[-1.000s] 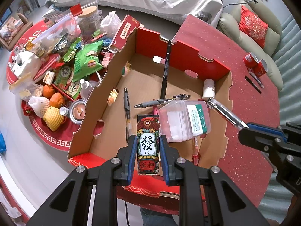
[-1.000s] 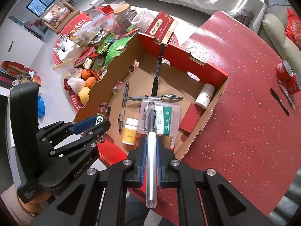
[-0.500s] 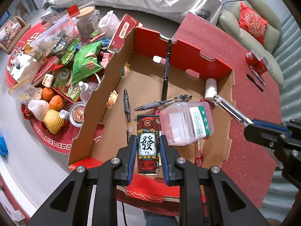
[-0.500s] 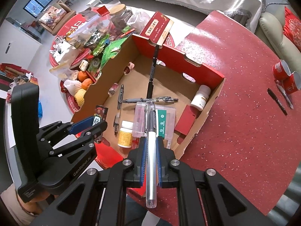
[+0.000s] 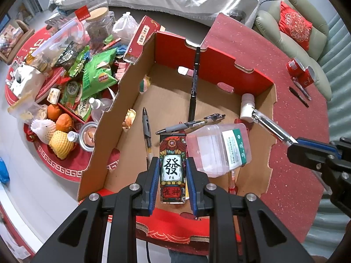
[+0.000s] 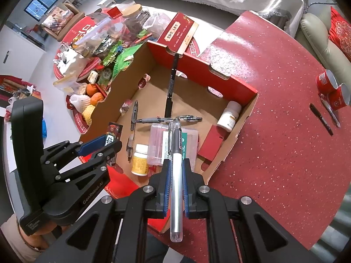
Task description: Organize rigid objects
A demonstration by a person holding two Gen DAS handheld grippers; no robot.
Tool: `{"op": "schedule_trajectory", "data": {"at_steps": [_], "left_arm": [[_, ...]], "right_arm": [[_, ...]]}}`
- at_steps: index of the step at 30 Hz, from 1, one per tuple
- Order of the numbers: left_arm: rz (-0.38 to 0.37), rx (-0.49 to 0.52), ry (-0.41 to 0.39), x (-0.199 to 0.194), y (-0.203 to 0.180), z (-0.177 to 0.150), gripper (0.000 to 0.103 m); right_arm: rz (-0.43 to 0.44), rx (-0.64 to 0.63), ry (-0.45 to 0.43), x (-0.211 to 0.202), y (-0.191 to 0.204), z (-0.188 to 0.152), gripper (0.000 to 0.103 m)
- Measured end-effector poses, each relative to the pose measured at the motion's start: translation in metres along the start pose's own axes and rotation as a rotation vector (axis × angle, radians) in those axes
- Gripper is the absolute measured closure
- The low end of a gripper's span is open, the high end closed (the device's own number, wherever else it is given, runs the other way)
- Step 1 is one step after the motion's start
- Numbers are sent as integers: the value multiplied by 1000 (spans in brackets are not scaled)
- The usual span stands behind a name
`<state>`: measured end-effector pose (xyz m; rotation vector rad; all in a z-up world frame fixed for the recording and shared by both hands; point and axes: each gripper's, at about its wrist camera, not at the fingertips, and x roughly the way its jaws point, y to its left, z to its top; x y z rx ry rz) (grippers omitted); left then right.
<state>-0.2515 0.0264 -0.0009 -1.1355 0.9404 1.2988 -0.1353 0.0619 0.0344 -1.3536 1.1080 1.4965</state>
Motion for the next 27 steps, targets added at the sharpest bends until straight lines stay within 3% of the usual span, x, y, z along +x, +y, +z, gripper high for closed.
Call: {"op": "schedule_trajectory", "data": {"at_steps": [14,15,17,18,19,20,21,22,23,24,25,27], "left_arm": [[54,12,29,18,8,9,77],[60,16,35,21,8,10,74],[71,22,35,23,8,10,50],[81,25,28,23,8,10,26],[91,28,18,22,8,9,17],[93,31,17,21,8,9,17],[91,32,34,21,8,8,17],[90,32,44,22,8,8,15],[98,34,43,22,7,8,14],[115,40,37,21,7,6,5],[124,44,41,20,6,5,1],[88,39,35,18,7,3,1]], "right_arm": [[-39,29,32,23,-10,16,92],[-51,33,43,28,-12,19,92],[-64,46,47,34,-15,23,92],[-69,50,44,35,-17,25,92],[-69,53,52,38,-18,26,92],[-63,53,64,40,-18,27,89],[-59,50,71,41,-18,27,68],[-64,46,72,40,-18,26,27],[-76,47,63,38,-18,25,11],[-100,47,28,32,-17,23,4],[-117,47,-7,24,-16,21,4],[-115,43,-3,18,-16,17,4]]}}
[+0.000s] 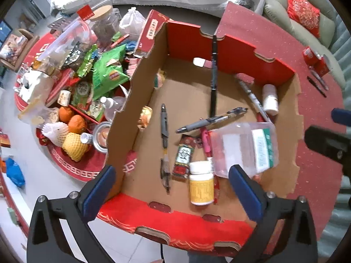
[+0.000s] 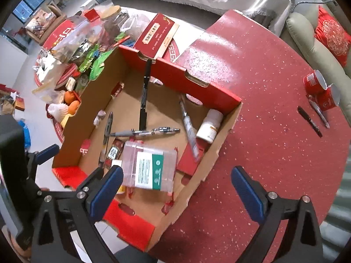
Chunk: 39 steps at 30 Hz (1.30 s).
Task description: Organize rigid objects
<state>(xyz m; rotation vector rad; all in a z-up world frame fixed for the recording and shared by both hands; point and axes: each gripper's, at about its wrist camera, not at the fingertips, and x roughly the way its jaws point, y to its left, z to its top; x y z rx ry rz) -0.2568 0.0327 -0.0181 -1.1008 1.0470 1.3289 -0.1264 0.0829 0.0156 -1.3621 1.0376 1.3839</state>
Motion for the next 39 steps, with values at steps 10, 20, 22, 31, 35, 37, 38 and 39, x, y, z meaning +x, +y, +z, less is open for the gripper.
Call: {"op": "schedule_trajectory", "data": {"at_steps": [10,20,22,31,35,37,38,39], "left_arm": [[-48,-147,13,-21,21,-5,1],[54,-89,59,-30,16,-18,1],[63,-72,49,-32,14,-20,1],[70,-73,45,-34,14,-21,1],[68,-80,50,-34,15,-20,1],[69,-77,51,-34,15,-20,1],[68,-76,51,-34,15,-20,1],[70,-75,52,-33,15,-20,1]], "right_arm": [[91,46,68,-15,-7,-46,1],[150,-29,148,-9,8,-67,1],[149,-24,148,-8,9,-66,1],[135,-76,133,-13,16,-61,1],[130,-81,135,-12,16,-60,1],[130,-82,136,-12,16,-60,1],[129,-81,136,-12,16,-60,1],[130,-80,135,-12,16,-60,1]]}}
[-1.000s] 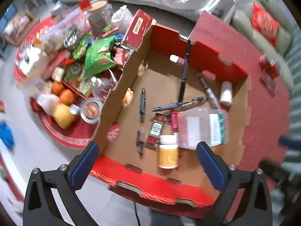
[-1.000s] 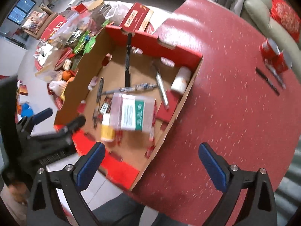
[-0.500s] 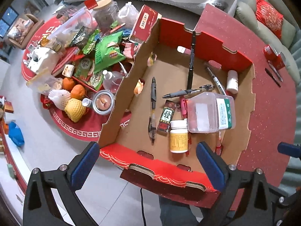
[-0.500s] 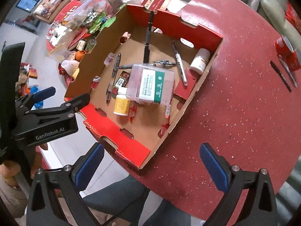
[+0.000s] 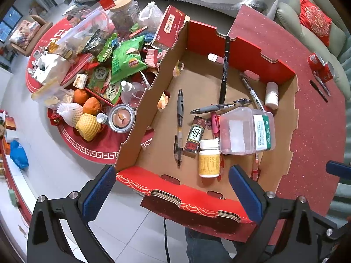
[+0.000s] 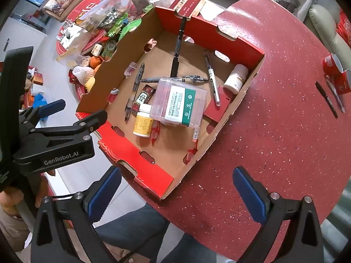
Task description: Organize rigid objects
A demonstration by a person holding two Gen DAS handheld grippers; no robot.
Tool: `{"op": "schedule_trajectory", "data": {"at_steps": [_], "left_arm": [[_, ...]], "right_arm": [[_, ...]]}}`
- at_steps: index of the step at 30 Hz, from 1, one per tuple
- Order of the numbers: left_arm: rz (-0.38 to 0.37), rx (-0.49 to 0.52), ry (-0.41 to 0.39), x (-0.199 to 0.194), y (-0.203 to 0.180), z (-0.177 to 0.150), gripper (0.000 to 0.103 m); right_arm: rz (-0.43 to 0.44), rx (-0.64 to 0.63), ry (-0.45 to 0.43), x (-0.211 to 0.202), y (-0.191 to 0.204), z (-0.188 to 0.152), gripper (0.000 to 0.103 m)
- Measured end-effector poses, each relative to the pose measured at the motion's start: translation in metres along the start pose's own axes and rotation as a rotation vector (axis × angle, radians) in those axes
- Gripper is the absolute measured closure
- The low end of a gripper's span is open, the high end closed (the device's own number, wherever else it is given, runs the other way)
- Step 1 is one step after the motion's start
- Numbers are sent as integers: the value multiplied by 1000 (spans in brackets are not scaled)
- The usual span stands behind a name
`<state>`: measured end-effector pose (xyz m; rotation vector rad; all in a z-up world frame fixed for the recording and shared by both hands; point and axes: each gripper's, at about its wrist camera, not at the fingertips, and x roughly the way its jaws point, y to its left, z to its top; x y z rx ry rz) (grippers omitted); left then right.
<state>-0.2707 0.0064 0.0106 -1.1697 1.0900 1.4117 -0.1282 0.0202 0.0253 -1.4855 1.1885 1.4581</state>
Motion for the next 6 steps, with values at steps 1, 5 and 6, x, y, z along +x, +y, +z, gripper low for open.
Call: {"op": "schedule_trajectory", "data": {"at_steps": [1,5,6], "left_arm": [[-1,-2,0,0,0,0,1],[-14,-10,-3,2,-1,-2,1],[-10,-10,-11,1,-1,-3,1]], "right_arm": [[0,-3,0,0,0,0,1],[-3,-15,1,0,2,0,1],[-3,-16,1,0,2,0,1]]}}
